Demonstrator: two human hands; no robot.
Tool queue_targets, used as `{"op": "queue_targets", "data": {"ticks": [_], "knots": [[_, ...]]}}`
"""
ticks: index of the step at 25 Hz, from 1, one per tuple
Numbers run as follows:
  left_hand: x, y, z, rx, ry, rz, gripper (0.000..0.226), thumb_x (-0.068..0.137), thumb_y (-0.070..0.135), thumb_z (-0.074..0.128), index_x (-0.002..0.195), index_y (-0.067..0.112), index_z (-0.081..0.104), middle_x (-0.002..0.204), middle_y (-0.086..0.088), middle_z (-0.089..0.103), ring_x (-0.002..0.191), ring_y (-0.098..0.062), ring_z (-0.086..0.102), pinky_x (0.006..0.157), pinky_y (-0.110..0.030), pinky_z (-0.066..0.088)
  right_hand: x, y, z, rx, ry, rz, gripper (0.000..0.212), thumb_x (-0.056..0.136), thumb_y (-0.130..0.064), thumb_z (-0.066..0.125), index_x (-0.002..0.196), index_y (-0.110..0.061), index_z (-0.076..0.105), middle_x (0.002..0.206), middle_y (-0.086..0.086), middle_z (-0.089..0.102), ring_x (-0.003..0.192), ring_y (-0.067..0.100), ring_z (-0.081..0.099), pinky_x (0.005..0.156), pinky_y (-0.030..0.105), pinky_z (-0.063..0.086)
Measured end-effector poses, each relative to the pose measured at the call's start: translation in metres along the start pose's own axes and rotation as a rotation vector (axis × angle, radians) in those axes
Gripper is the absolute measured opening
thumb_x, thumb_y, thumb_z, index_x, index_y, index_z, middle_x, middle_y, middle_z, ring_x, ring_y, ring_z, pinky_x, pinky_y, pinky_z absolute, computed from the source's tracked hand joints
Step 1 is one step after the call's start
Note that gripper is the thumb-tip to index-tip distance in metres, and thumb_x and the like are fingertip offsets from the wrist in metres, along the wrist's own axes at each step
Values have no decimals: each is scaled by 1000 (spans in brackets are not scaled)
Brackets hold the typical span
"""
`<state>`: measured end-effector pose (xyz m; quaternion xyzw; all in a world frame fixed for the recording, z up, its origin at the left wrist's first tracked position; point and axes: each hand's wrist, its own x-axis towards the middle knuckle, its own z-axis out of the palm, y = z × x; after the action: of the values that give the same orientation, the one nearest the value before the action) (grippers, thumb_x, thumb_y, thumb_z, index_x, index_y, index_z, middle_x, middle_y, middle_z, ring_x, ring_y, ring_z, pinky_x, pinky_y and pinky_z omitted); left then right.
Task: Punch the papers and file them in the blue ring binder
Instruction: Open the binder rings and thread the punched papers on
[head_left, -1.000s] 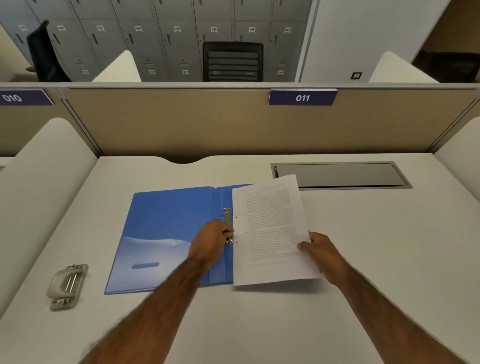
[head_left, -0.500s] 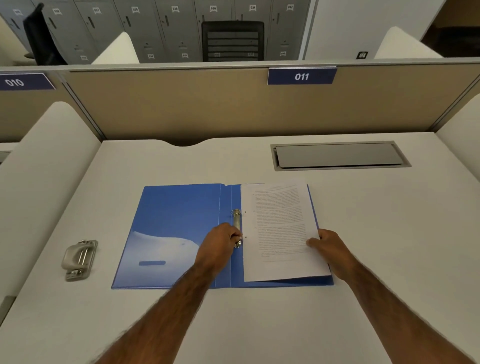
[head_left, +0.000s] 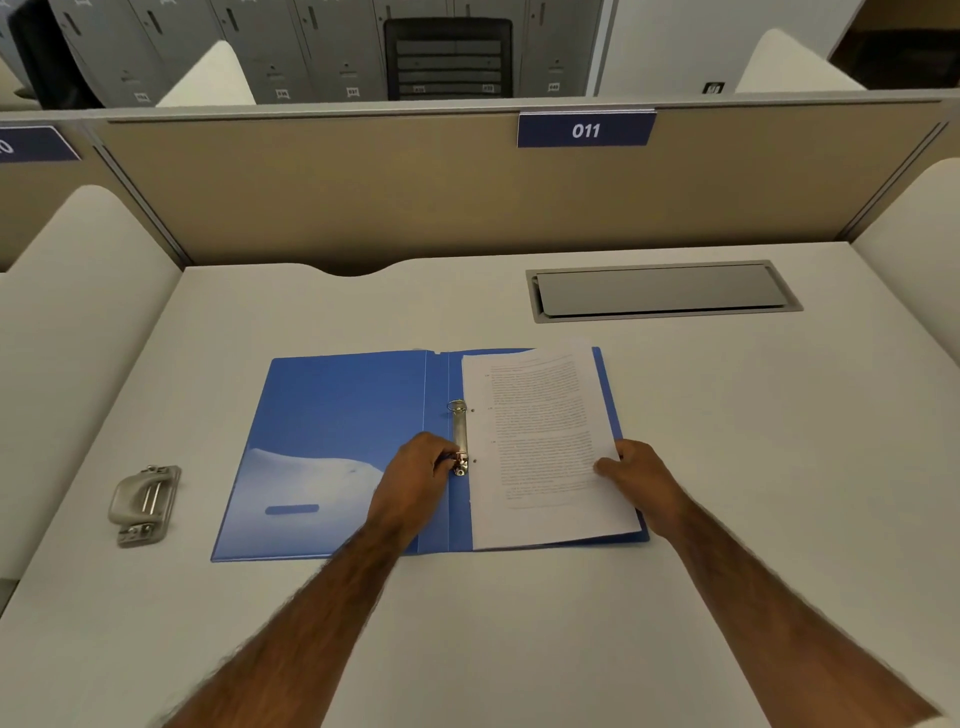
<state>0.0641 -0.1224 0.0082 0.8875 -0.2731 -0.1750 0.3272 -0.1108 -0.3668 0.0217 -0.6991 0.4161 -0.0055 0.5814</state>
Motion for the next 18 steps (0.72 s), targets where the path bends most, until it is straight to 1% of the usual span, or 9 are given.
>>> {"op": "queue_targets", "data": {"ticks": [3, 5, 7, 11, 14, 18], "knots": [[-1, 0, 0, -19, -1, -15, 18, 100, 22, 52, 112, 13, 62, 109, -4, 63, 93, -11, 54, 85, -22, 41, -1, 0, 1, 8, 15, 0, 26, 95, -10, 57, 121, -14, 62, 116, 2, 66, 101, 23, 65, 92, 39, 53], [-1, 1, -1, -15, 2, -9, 18, 100, 21, 53, 112, 13, 63, 110, -5, 63, 93, -11, 55, 87, -22, 42, -1, 0, 2, 8, 19, 1, 24, 96, -10, 57, 119, -15, 62, 114, 1, 66, 99, 21, 64, 90, 37, 52], [-2, 0, -1, -8, -2, -3, 18, 99, 21, 53, 112, 12, 63, 110, -6, 63, 94, -12, 55, 88, -23, 44, 0, 1, 3, 2, 34, 11, 22, 95, -11, 58, 116, -14, 62, 115, 3, 66, 100, 23, 64, 89, 36, 52], [0, -1, -3, 4, -12, 5, 19, 99, 21, 53, 113, 11, 63, 112, -7, 64, 94, -12, 55, 89, -25, 45, -1, 0, 5, 5, 54, 14, 25, 96, -12, 58, 121, -11, 61, 116, 3, 65, 103, 25, 62, 89, 35, 51], [0, -2, -3, 6, -17, 6, 20, 100, 21, 53, 114, 11, 62, 112, -7, 63, 94, -11, 54, 89, -24, 44, -2, 0, 6, 3, 62, 11, 30, 96, -11, 58, 126, -9, 60, 116, 2, 64, 103, 24, 61, 89, 34, 49], [1, -3, -4, 12, -27, 13, 19, 99, 22, 53, 113, 12, 62, 112, -6, 63, 94, -10, 53, 88, -23, 43, -3, -2, 7, -14, 61, 11, 29, 96, -11, 58, 125, -9, 60, 116, 3, 64, 101, 23, 61, 88, 33, 49]]}}
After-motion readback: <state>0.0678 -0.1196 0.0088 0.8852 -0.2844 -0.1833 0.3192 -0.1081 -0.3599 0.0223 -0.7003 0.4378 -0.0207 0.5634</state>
